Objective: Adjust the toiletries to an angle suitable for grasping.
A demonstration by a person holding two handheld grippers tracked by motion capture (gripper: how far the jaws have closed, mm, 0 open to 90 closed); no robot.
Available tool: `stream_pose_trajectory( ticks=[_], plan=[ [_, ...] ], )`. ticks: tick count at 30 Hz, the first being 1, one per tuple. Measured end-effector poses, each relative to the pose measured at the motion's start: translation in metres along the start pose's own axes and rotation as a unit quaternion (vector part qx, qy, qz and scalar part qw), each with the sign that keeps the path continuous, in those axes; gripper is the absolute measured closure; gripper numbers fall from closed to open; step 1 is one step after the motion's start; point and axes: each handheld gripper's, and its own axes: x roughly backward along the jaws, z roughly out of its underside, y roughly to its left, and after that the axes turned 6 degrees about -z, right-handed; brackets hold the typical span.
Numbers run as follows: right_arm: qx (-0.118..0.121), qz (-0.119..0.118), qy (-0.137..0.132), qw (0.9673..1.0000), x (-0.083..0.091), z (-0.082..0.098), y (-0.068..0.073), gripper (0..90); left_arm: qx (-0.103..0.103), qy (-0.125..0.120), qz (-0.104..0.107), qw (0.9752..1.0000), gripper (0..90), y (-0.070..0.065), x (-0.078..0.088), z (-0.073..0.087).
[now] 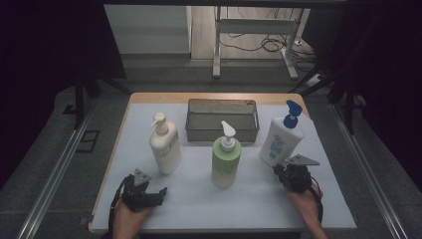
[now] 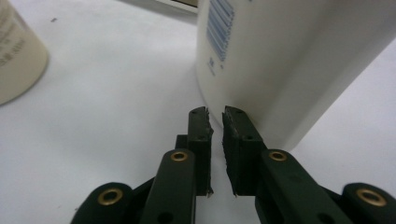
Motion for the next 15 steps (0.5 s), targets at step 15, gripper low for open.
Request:
stream_pose_trajectory(
  ticks=[15],
  plan=[
    [-0.007,-0.059,-0.017,0.9981,0.035,-0.002,-0.014,45.4,0.000,0.000,0.000,1.0000,12.1,0.000,0.000,0.000]
  ],
)
